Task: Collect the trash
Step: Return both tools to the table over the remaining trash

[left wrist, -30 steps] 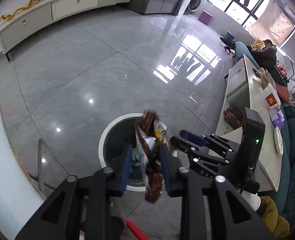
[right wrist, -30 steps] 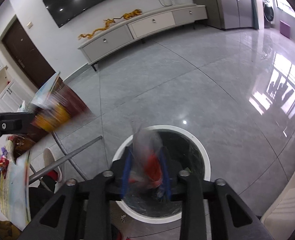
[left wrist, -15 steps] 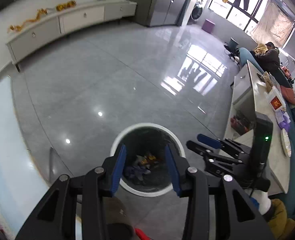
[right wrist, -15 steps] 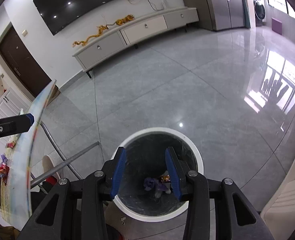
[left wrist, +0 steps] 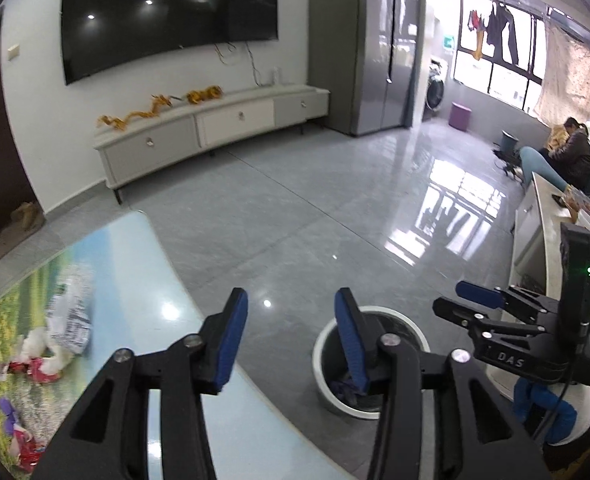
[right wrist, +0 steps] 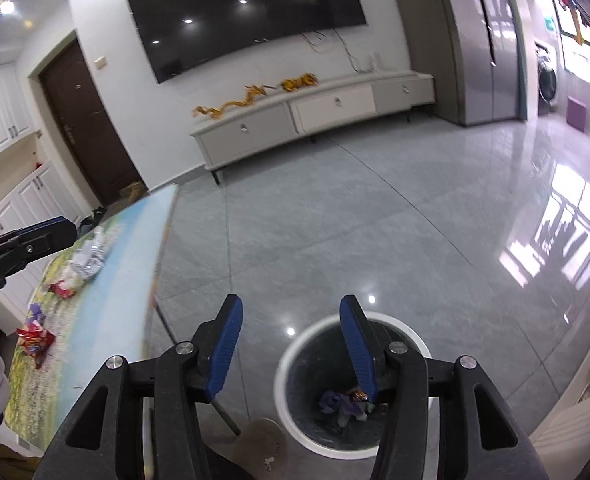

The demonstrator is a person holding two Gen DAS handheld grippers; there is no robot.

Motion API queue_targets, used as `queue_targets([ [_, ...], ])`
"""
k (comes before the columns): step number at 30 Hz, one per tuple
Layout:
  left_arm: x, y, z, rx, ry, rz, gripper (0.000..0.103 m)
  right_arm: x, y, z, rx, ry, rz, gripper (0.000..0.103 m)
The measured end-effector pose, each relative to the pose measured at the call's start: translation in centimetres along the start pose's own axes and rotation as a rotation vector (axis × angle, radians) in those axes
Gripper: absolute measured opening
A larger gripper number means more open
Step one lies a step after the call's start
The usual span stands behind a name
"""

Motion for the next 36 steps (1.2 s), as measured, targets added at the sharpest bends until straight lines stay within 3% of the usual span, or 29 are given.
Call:
queue_targets([
  [2, -0.1, 1.2, 1.9, 0.027, -0.039, 0.009, 0.055, 0.6, 1.5, 0.7, 0.01, -0.016, 0.022, 0.05],
  [12, -1.7, 7.3, 9.3, 0.167, -0.161, 0.045, 0.056, 2.9, 10.3, 3.4, 0.064, -0.076, 0.138, 0.052],
  [19, -3.7, 12.8, 13.0, 0.248, -0.212, 0.131, 0.056, 3.5, 16.1, 4.0, 0.101, -0.087, 0.203, 0.055],
  [36, -8.1, 21.6, 17.5, 0.296, -0.276, 0.285, 0.056, 2.9, 27.0, 3.3, 0.137, -0.051, 0.356, 0.056],
])
Point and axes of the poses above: each gripper's, at about its wrist camera, not at the fingertips, and z roughly against the way its jaws point, y to its left, x to its top, the point moved 6 cm from there along -z, roughly the way its jaws point, and after that the axes turned 10 degrees about -x, right-handed, at the moved point
